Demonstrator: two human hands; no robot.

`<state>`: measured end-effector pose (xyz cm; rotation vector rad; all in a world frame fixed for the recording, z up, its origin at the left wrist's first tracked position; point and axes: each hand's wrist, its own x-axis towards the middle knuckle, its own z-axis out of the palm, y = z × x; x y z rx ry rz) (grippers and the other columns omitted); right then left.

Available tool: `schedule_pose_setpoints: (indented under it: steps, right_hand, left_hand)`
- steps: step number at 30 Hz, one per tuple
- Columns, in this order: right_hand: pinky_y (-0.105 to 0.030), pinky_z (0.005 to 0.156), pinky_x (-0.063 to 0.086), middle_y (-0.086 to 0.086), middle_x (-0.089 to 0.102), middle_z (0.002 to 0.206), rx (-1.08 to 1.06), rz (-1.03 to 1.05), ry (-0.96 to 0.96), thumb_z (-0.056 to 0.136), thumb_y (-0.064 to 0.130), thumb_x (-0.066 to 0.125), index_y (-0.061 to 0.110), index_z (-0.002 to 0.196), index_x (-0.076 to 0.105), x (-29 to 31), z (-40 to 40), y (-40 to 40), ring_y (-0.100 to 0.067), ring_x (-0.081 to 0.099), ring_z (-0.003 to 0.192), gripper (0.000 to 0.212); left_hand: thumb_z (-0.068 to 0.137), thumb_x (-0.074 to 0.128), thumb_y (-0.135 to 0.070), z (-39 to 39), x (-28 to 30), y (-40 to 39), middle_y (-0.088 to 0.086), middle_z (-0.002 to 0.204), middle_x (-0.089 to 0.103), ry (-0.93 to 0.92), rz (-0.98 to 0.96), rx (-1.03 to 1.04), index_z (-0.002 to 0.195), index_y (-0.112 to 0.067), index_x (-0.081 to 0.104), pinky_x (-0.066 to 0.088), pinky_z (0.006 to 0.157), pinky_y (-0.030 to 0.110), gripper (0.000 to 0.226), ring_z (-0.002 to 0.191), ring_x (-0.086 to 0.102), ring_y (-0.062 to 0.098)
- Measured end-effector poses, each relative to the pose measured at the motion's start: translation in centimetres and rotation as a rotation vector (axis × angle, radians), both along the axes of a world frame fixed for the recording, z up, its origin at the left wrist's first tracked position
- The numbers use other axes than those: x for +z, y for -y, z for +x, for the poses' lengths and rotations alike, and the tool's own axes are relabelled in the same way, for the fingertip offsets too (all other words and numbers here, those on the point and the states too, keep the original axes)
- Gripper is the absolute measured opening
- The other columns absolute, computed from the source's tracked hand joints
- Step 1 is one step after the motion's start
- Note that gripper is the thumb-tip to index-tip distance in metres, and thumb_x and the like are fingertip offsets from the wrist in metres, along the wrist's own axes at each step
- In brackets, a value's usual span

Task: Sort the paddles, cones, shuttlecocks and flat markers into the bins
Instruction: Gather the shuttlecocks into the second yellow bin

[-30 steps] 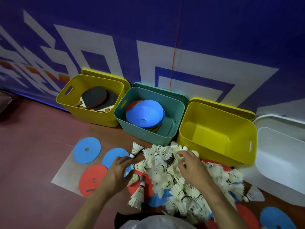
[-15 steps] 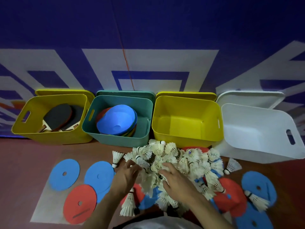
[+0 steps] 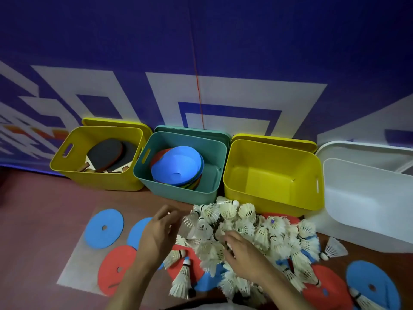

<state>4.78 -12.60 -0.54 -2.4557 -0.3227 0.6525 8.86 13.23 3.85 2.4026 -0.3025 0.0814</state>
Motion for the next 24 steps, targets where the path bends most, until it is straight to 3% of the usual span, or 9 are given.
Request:
schedule_pose_setpoints:
  steps: [2,6,9,13,15,18,20,22,24]
  right_hand:
    - [-0.013,0.098,0.038,0.019,0.037,0.142,-0.071,0.053,-0.007,0.096,0.061,0.022,0.025,0.145,0.044,1.4,-0.6,0.9,0.004,0.050,0.112,0.065]
    - [-0.008,0.094,0.041,0.035,0.033,0.135,-0.280,0.206,0.026,0.103,0.035,0.044,0.034,0.138,0.049,3.8,-2.3,2.9,0.008,0.055,0.106,0.036]
    - [-0.004,0.085,0.042,0.031,0.038,0.135,-0.445,0.307,0.101,0.103,0.023,0.048,0.038,0.131,0.054,6.1,-3.1,4.3,0.019,0.052,0.105,0.033]
    - [-0.026,0.092,0.052,0.027,0.050,0.129,-0.622,0.349,0.345,0.100,0.017,0.051,0.037,0.126,0.060,7.5,-2.6,6.5,0.003,0.058,0.112,0.034]
    - [-0.029,0.094,0.051,0.021,0.052,0.132,-0.702,0.341,0.445,0.100,0.020,0.051,0.033,0.128,0.060,8.3,-1.6,7.6,0.001,0.056,0.114,0.033]
    - [-0.030,0.090,0.053,0.016,0.050,0.136,-0.754,0.350,0.536,0.100,0.026,0.048,0.034,0.131,0.058,10.0,0.5,8.8,-0.001,0.057,0.111,0.033]
    - [-0.030,0.092,0.052,0.017,0.044,0.144,-0.743,0.352,0.533,0.101,0.022,0.050,0.034,0.136,0.054,10.6,1.8,9.4,-0.004,0.055,0.119,0.038]
    - [-0.024,0.101,0.043,0.017,0.027,0.157,-0.677,0.294,0.485,0.100,0.020,0.051,0.033,0.141,0.051,10.5,3.1,9.9,0.001,0.039,0.135,0.043]
    - [-0.021,0.102,0.038,0.018,0.011,0.163,-0.620,0.223,0.379,0.101,0.022,0.052,0.034,0.140,0.053,9.9,4.1,9.9,0.012,0.031,0.130,0.041]
  left_hand:
    - [0.094,0.064,-0.009,1.0,1.4,0.7,-0.019,0.098,0.056,0.031,-0.026,-0.015,0.108,-0.033,0.071,0.051,0.061,0.030,0.029,0.077,0.057,0.002]
    - [0.094,0.063,-0.010,4.9,3.4,3.6,-0.015,0.098,0.056,0.049,-0.016,-0.107,0.109,-0.035,0.070,0.049,0.058,0.034,0.029,0.074,0.057,0.006]
    - [0.100,0.054,-0.021,8.8,4.5,7.5,-0.012,0.100,0.057,0.086,-0.025,-0.158,0.112,-0.029,0.070,0.049,0.066,0.033,0.022,0.081,0.058,0.008]
    - [0.097,0.061,-0.021,13.0,4.1,12.5,-0.002,0.121,0.054,0.027,-0.060,-0.276,0.138,-0.022,0.053,0.056,0.076,0.031,0.042,0.094,0.058,0.010]
    - [0.096,0.062,-0.021,13.4,3.3,13.4,0.000,0.136,0.045,-0.015,-0.052,-0.365,0.145,-0.021,0.043,0.058,0.079,0.030,0.053,0.107,0.058,0.014]
    - [0.097,0.058,-0.024,12.1,2.2,12.7,-0.003,0.139,0.043,0.016,-0.010,-0.366,0.145,-0.023,0.041,0.052,0.092,0.029,0.050,0.117,0.053,0.013]
    - [0.097,0.058,-0.025,10.6,1.4,11.3,-0.003,0.135,0.047,0.030,0.023,-0.353,0.142,-0.022,0.045,0.047,0.097,0.029,0.047,0.117,0.051,0.013]
    - [0.096,0.059,-0.022,8.9,0.3,9.4,-0.004,0.131,0.049,0.013,0.025,-0.354,0.140,-0.021,0.048,0.046,0.098,0.030,0.045,0.116,0.050,0.012]
    - [0.095,0.061,-0.017,7.2,-1.1,7.0,-0.004,0.128,0.049,0.009,0.034,-0.356,0.138,-0.018,0.050,0.049,0.093,0.029,0.044,0.112,0.054,0.013]
